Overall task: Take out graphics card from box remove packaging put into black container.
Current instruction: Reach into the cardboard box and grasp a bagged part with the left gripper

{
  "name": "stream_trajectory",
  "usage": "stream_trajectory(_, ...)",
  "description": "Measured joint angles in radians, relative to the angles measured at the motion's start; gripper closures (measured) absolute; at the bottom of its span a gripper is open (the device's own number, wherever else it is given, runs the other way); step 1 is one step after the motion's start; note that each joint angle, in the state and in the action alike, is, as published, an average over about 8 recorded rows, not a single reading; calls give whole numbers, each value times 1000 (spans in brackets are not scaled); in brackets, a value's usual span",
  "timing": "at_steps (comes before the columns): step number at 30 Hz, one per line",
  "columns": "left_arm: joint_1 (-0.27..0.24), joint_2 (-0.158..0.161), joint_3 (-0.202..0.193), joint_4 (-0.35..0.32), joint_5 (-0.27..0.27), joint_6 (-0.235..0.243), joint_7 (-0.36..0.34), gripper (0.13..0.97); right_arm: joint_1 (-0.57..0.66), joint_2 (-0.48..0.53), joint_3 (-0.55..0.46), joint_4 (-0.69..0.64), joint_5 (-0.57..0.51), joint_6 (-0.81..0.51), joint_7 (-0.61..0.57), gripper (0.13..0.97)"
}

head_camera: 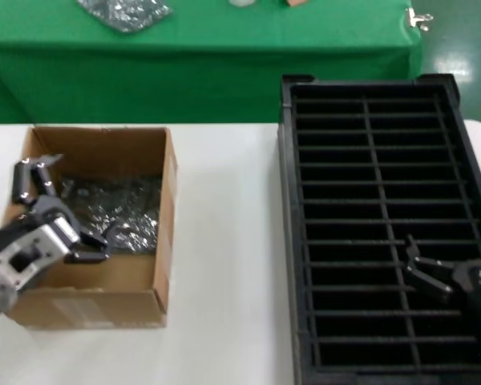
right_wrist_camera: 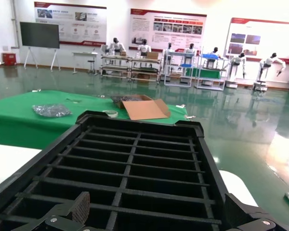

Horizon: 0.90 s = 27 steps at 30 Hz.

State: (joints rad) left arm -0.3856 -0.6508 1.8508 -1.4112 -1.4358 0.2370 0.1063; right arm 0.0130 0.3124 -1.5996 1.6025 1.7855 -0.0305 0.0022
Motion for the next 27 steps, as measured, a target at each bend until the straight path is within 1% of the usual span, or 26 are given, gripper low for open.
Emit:
stream_trajectory(3,-120,5,67,112,76,91,79,132,0,0,0,0,0,0,0,129)
stream_trajectory(5,-197,18,112,194,119,146,137,132,0,0,0,0,0,0,0,129)
stream_trajectory(7,-268,38,152,281,154,190,197,132,0,0,0,0,0,0,0,129)
stream_trajectory(10,-359,76,198,411,187,230,285,132,0,0,0,0,0,0,0,129)
stream_trajectory(13,-432,119,223,540,196,243,377,132,0,0,0,0,0,0,0,129)
stream_trajectory(16,-491,163,229,661,179,240,481,132,0,0,0,0,0,0,0,129)
stream_trajectory(19,-536,206,216,767,142,227,597,132,0,0,0,0,0,0,0,129)
stream_trajectory(23,-579,258,178,885,71,195,768,132,0,0,0,0,0,0,0,129)
stream_trajectory(27,-607,297,120,972,-11,160,953,134,0,0,0,0,0,0,0,129)
